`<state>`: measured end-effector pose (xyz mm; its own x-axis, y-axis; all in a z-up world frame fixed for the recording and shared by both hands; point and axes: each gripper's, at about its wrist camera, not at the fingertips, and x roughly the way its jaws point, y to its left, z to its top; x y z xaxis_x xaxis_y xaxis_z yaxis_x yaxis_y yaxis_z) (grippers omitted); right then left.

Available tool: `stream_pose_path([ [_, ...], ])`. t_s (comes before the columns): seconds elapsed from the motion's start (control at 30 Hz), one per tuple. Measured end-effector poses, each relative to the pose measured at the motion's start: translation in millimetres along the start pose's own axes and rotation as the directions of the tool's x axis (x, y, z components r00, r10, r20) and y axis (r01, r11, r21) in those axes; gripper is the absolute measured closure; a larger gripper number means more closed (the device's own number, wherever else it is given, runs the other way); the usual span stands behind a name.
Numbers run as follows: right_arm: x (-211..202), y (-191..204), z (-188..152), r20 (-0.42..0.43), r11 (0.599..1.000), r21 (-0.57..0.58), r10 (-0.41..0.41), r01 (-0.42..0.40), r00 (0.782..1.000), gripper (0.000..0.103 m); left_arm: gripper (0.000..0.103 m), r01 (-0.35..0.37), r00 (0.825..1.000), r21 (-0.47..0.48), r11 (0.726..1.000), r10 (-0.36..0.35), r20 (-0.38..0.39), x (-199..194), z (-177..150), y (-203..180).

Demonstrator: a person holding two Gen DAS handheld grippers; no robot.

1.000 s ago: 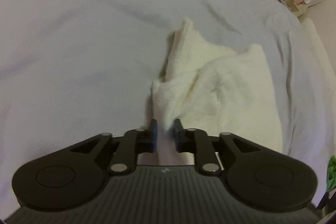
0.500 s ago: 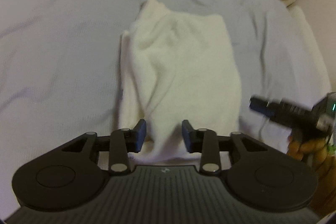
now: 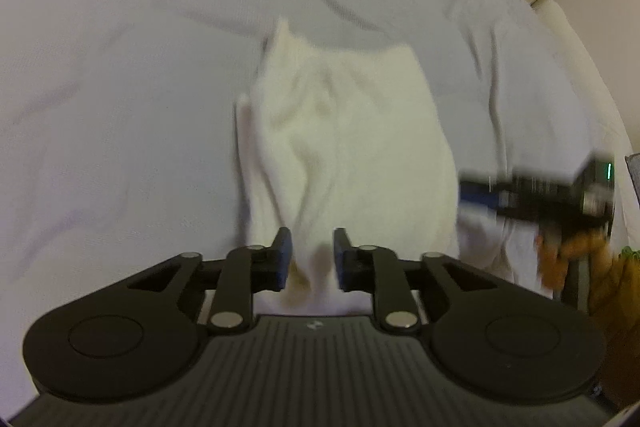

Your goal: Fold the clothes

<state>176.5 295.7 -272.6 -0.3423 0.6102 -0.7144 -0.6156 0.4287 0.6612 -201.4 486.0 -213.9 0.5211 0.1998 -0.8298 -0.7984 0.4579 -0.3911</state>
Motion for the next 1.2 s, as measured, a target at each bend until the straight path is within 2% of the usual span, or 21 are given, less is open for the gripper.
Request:
stream_pose_path([
  [0.1,-5,-13,-26,0.006,0.995,0.096,0.012,-0.012,1.0,0.053,0.072,-0.005,1.0,0.074,0.997,0.003,0.03,13,39,-11],
  [0.2,1,-14,-40,0.007,0.991,0.132,0.033,-0.034,0.999,0.053,0.071,-0.038,0.999,0.189,0.981,0.036,0.013,56,77,-36],
  [0.27,5,-14,-46,0.016,0.988,0.147,0.036,-0.038,0.999,0.052,0.058,-0.041,0.999,0.225,0.973,0.043,-0.004,82,96,-46],
  [0.3,6,-15,-47,0.032,0.987,0.158,0.037,-0.042,0.999,0.049,0.047,-0.048,0.998,0.232,0.971,0.053,-0.016,95,103,-48],
  [0.33,8,-17,-48,0.043,0.983,0.176,0.044,-0.051,0.998,0.049,0.043,-0.056,0.997,0.233,0.971,0.065,-0.03,106,107,-49],
  [0.37,10,-19,-49,0.053,0.979,0.195,0.051,-0.061,0.997,0.049,0.044,-0.064,0.996,0.233,0.97,0.077,-0.044,118,112,-50],
  [0.4,10,-20,-51,0.06,0.976,0.208,0.055,-0.067,0.997,0.049,0.054,-0.07,0.995,0.231,0.97,0.086,-0.058,128,115,-50],
  [0.43,10,-19,-52,0.064,0.976,0.207,0.058,-0.07,0.996,0.049,0.077,-0.071,0.994,0.225,0.972,0.089,-0.071,135,116,-49],
  [0.47,10,-18,-53,0.067,0.976,0.203,0.06,-0.072,0.996,0.05,0.085,-0.075,0.992,0.221,0.972,0.095,-0.08,141,116,-48],
  [0.5,10,-16,-55,0.074,0.979,0.188,0.063,-0.076,0.995,0.06,0.089,-0.081,0.992,0.224,0.971,0.101,-0.077,144,115,-47],
  [0.53,11,-13,-57,0.082,0.982,0.17,0.067,-0.081,0.994,0.082,0.092,-0.08,0.993,0.234,0.969,0.098,-0.066,143,114,-47],
  [0.57,10,-10,-58,0.087,0.986,0.149,0.067,-0.079,0.994,0.084,0.092,-0.082,0.994,0.245,0.966,0.097,-0.051,141,112,-48],
  [0.63,7,-3,-58,0.092,0.995,0.088,0.04,-0.048,0.995,0.097,0.093,-0.085,0.996,0.257,0.963,0.088,0.002,127,112,-46],
  [0.7,1,-3,-58,0.103,0.996,0.081,0.024,-0.033,0.994,0.103,0.093,-0.087,0.996,0.241,0.967,0.079,0.043,114,115,-37],
  [0.8,-7,-12,-61,0.116,0.996,0.086,-0.003,-0.007,0.993,0.103,0.092,-0.088,0.996,0.211,0.973,0.087,0.016,120,116,-16],
  [0.93,4,-23,-62,0.105,0.993,0.113,-0.026,0.014,0.994,0.103,0.09,-0.134,0.99,0.279,0.951,0.139,0.004,144,99,-15],
  [1.0,6,-17,-55,0.091,0.992,0.127,-0.002,-0.01,0.996,0.103,0.087,-0.122,0.992,0.213,0.969,0.126,-0.003,140,101,-9],
  [1.07,-3,-17,-57,0.102,0.992,0.129,-0.001,-0.012,0.995,0.09,0.081,-0.112,0.993,0.163,0.98,0.114,0.0,127,100,-5],
  [1.1,-9,-18,-58,0.109,0.992,0.128,-0.003,-0.012,0.994,0.072,0.07,-0.113,0.993,0.14,0.984,0.114,0.006,118,98,-3],
  [1.13,-14,-18,-59,0.116,0.992,0.128,-0.004,-0.011,0.993,0.056,0.068,-0.123,0.992,0.116,0.986,0.122,0.013,106,94,-3],
  [1.2,-24,-16,-68,0.141,0.991,0.129,0.013,-0.031,0.99,0.053,0.075,-0.109,0.994,0.069,0.992,0.108,0.009,83,81,-1],
])
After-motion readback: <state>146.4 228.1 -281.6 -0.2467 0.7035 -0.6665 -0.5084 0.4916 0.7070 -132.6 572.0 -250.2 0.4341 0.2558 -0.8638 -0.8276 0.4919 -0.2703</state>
